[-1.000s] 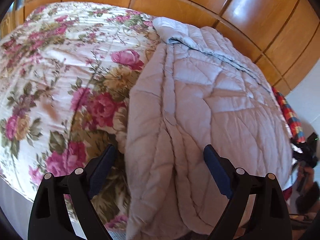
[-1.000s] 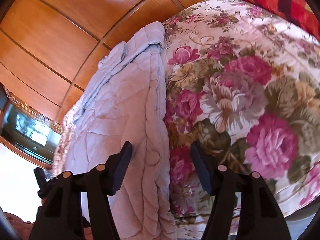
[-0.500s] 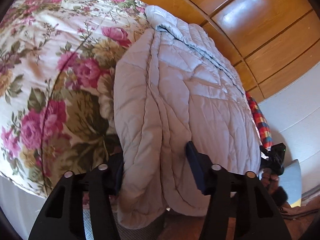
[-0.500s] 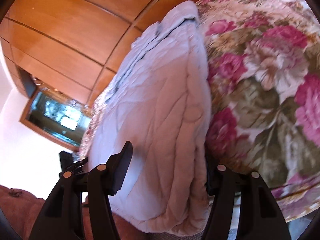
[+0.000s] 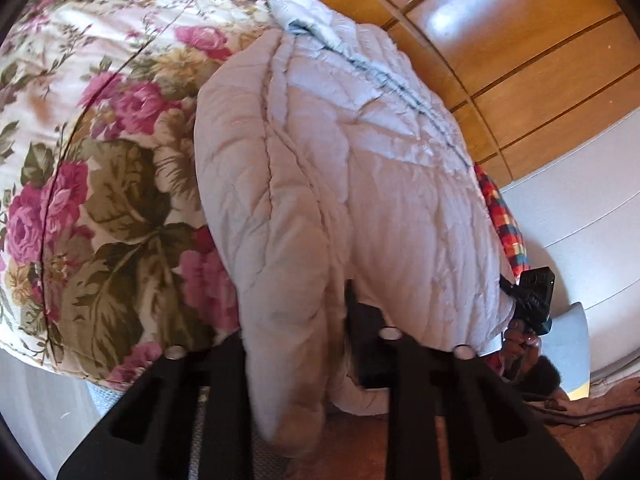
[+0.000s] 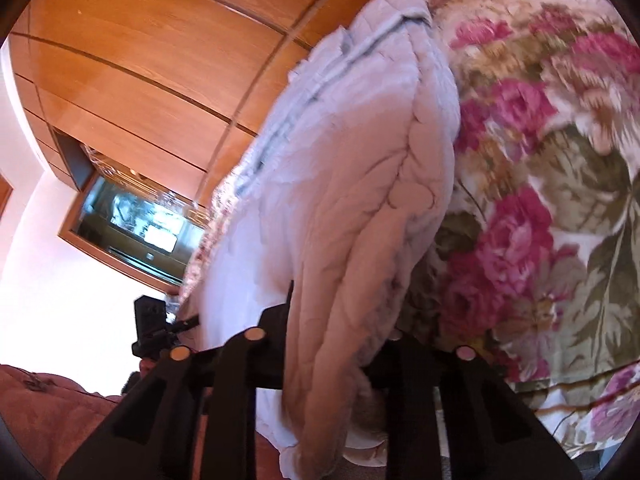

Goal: Fold small clothes

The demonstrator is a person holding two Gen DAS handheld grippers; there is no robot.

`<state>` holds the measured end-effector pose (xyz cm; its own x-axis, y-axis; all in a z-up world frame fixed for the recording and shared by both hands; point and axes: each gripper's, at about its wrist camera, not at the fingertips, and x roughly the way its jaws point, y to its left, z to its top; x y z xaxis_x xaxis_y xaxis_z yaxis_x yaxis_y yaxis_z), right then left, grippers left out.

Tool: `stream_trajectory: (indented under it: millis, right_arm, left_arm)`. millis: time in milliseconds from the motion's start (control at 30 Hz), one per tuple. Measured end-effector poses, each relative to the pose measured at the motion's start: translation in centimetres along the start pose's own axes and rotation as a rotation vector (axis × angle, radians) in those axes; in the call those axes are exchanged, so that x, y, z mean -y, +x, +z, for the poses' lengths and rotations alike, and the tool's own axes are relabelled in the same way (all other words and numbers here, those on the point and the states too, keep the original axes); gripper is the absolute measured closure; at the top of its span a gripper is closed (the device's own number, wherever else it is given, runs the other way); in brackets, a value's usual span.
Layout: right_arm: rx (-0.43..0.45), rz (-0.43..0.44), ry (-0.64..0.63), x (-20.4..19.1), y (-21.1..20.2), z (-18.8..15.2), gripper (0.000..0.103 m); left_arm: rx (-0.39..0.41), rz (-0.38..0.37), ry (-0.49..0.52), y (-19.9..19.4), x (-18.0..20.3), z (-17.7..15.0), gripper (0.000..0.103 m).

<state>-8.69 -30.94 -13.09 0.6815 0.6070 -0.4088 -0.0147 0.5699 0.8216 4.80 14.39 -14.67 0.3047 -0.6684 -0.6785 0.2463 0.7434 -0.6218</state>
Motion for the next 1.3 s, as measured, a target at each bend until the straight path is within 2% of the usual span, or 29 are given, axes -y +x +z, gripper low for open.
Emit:
stream_trajectory:
  millis: [133, 267, 500, 633, 767, 867, 1000, 1167, 1300]
  right_arm:
    - [0.083, 0.064, -0.028, -2.1, -2.5, 1.3, 0.087]
    - [0.139, 0.127, -0.037, -3.5, -4.6, 1.8, 0.088]
    - [0.169, 0.236, -0.020, -5.0, -7.7, 0.4, 0.089]
    - [0.192, 0.335, 0.022, -5.2, -9.8, -2.1, 0.089]
    - [0.229, 0.357, 0.052, -4.5, -11.2, -3.1, 0.089]
    - [0.273, 0.384, 0.119, -3.5, -11.1, -1.4, 0.089]
    - [0.304, 0.401, 0.165, -2.8, -9.8, 2.1, 0.089]
    - [0.275, 0.375, 0.194, -2.8, -7.1, 7.0, 0.086]
    - [0.257, 0.358, 0.268, -1.6, -5.3, 9.6, 0.083]
  left_arm:
    - [0.049, -0.050, 0.003, -1.9, 0.9, 0.7, 0.090]
    - [0.119, -0.170, -0.034, -4.9, 1.9, 1.3, 0.092]
    - [0.166, -0.361, -0.109, -8.8, 2.7, 0.2, 0.092]
    - [0.171, -0.433, -0.120, -11.4, 3.6, -1.5, 0.092]
    - [0.198, -0.522, -0.126, -14.2, 3.9, -3.3, 0.092]
    - [0.201, -0.524, -0.117, -14.3, 4.1, -2.2, 0.092]
    - [0.184, -0.520, -0.127, -12.4, 4.1, 0.5, 0.092]
    - [0.166, -0.512, -0.214, -8.9, 2.9, 5.3, 0.092]
    - [0.162, -0.446, -0.200, -6.8, 2.6, 9.3, 0.092]
